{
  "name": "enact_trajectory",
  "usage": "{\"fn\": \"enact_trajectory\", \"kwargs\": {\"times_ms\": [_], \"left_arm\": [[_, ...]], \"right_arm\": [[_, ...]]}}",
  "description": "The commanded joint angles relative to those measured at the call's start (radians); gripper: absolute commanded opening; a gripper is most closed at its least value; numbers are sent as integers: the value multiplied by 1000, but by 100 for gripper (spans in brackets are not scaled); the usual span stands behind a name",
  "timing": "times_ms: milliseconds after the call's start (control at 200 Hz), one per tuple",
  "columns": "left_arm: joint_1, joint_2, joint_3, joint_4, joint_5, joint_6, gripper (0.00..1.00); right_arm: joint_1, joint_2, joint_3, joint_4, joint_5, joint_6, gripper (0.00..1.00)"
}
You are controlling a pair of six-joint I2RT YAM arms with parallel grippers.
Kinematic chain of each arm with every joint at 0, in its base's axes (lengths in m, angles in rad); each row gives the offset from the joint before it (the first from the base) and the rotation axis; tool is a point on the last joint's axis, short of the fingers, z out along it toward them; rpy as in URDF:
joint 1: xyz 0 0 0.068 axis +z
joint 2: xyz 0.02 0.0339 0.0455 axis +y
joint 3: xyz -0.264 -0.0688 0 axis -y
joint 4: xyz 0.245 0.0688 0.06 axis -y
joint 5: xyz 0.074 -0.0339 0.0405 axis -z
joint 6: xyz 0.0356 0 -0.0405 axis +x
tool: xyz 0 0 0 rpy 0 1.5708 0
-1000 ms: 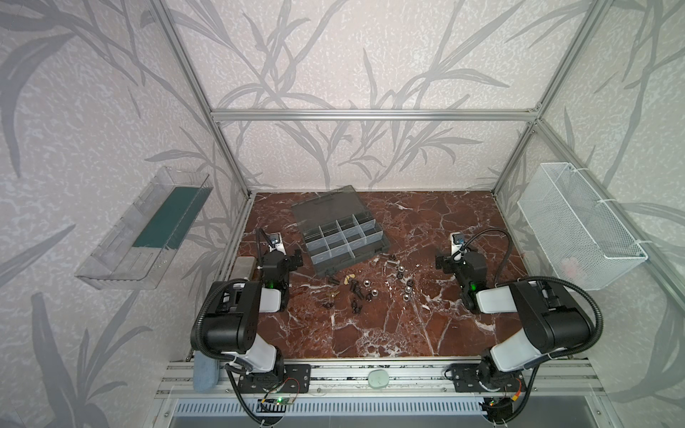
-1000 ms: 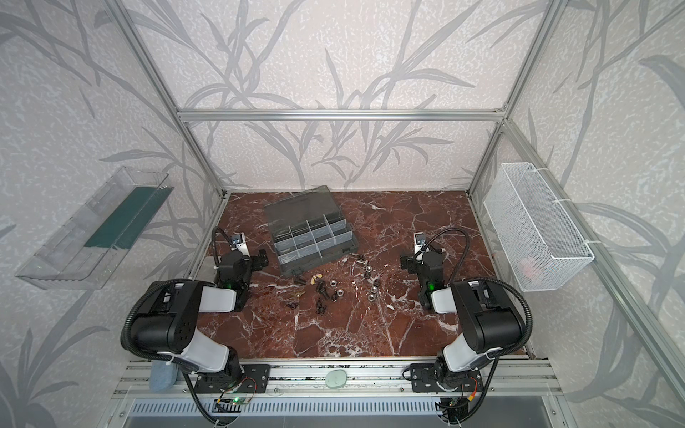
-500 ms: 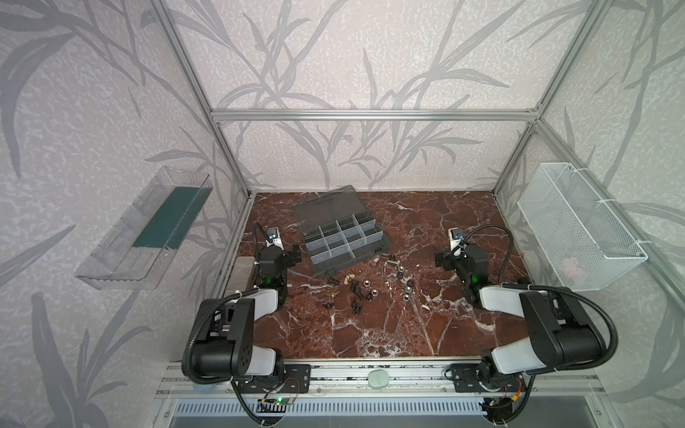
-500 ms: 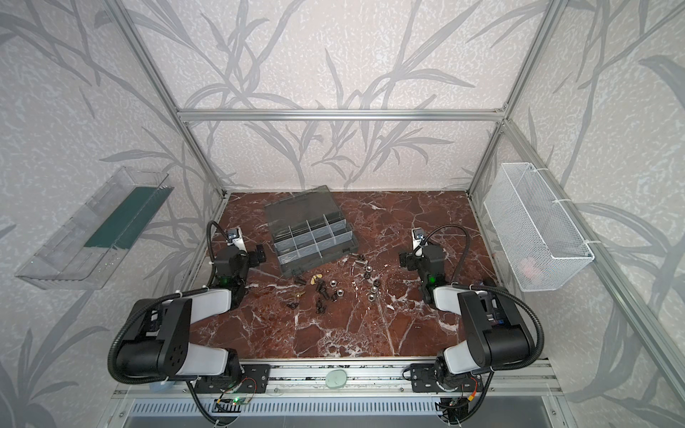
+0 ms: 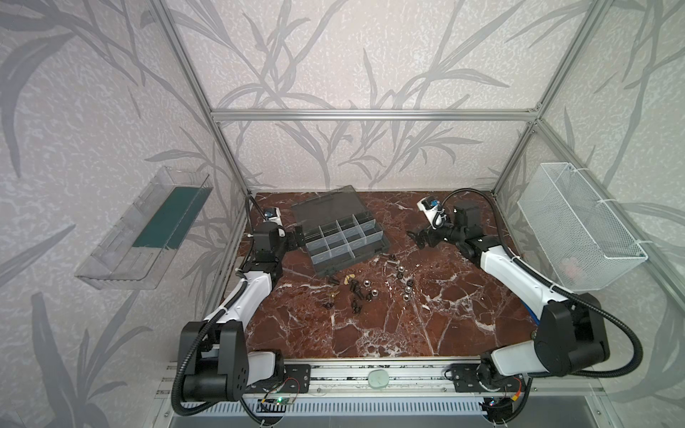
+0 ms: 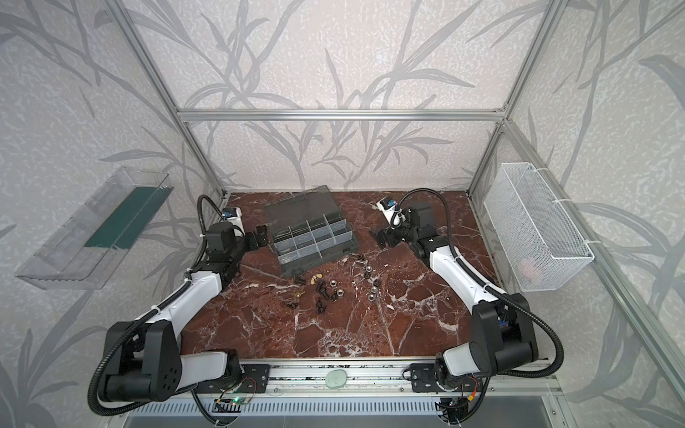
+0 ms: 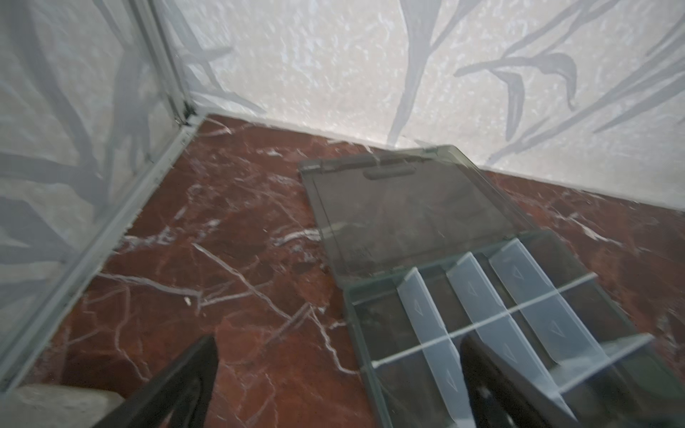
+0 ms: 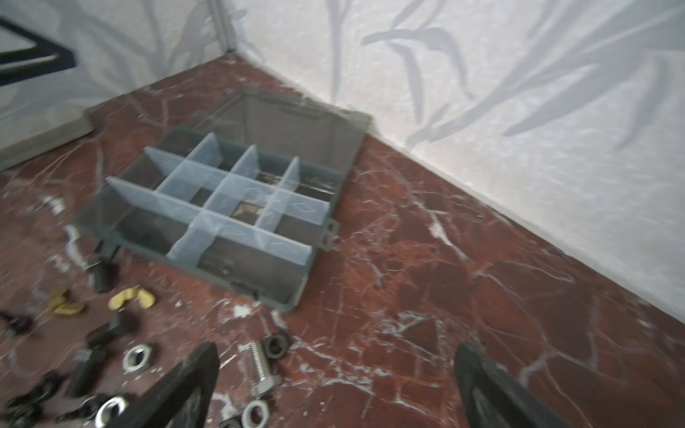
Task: Sort the screws and nuts into containers
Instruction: 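Move the right gripper over the brass wing nut while the left gripper nears the box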
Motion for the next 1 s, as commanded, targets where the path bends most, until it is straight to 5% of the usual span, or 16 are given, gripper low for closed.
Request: {"fn": "enact_trajectory", "kwargs": {"times_ms": [0,345,720,995], "left_arm": [[1,-7,55,-158,145,-63,99],[17,-7,120,-313,283,-112,100],[181,1,13,-165,495,-313,99],[218,12,-7,-133,522,-344,99]], "right_arm": [[101,50,36,-153,-79,-123,99],[338,235,152,-102,-122,-198,95],[471,423,239,-8,-126,-209,89],[527,530,306,31,-140,-197,76]]}}
